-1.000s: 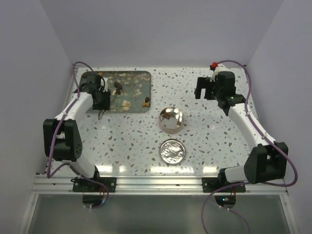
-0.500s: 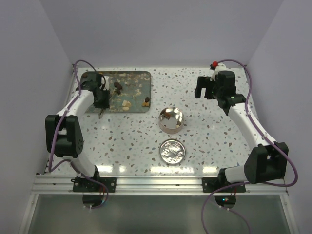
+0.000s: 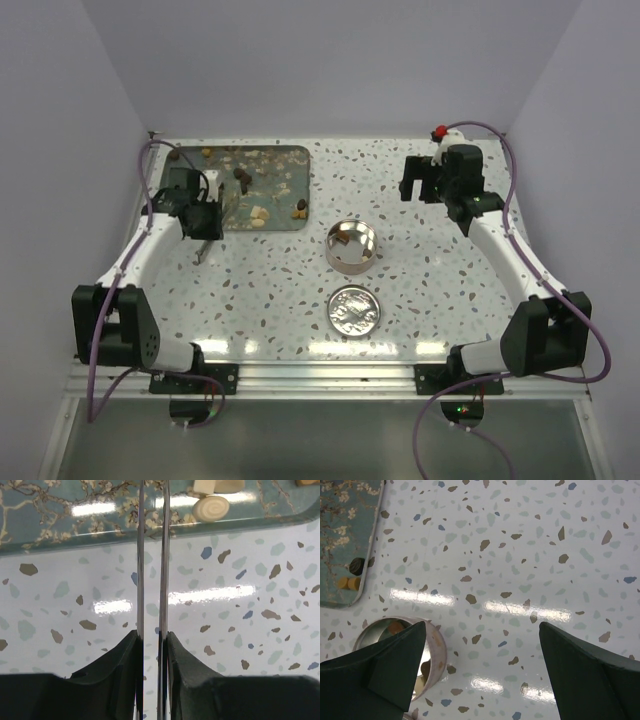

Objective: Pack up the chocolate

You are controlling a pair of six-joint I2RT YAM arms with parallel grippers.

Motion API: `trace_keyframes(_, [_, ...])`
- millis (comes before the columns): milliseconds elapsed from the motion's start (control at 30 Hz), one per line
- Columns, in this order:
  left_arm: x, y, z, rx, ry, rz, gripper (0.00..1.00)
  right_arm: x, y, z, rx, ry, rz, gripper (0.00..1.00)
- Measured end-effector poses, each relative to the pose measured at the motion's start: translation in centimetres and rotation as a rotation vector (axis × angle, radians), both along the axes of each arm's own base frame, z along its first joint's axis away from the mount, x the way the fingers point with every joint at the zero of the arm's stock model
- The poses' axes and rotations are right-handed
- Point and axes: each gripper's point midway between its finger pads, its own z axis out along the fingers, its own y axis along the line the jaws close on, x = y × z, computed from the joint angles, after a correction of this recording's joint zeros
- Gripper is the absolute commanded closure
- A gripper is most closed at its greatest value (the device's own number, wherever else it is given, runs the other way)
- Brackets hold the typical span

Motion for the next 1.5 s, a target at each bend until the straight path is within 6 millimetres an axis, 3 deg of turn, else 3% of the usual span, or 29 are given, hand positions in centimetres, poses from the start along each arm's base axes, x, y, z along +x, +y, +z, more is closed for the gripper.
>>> trace_keyframes(133, [-1.9,-1.6,1.5,-0.011,-0.036,-0.035,0.78,0.1,0.1,0.0,0.001,0.002,0.002,0.01])
trace_keyframes(367, [-3.8,-11.0,4.0,-0.060,-0.079,-0.277,0.77,0.3,0.1,-0.2,0.000,0.007,0.002,0.02])
trace_keyframes(633, [-3.3,-19.7,10.5,-0.123,-0.206,-0.450,0.76,0.2,0.1,0.0,0.001,0.002,0.003,0.02])
trace_keyframes(700, [-3.8,-21.8,10.6,-0.129,-0.205,-0.497,0.77,0.0,0.0,0.1,0.001,-0.002,0.002,0.02])
trace_keyframes(800, [-5.4,-24.2,9.0,-0.119,-0.153,-0.563,0.76,-0.4,0.0,0.3,0.002,-0.007,0.002,0.01])
trace_keyframes(933, [-7.3,-26.1,6.9,-0.104,-0.082,-0.612,0.76,-0.8,-0.1,0.5,0.002,-0.012,0.002,0.01])
trace_keyframes(1067, [-8.3,-26.7,6.6,-0.107,-0.062,-0.623,0.75,-1.1,-0.2,-0.1,0.001,0.001,0.002,0.01])
trace_keyframes(1500, [-9.6,-25.9,4.7,-0.079,0.006,-0.596,0.62,-1.4,-0.2,-0.9,-0.002,0.019,0.002,0.01])
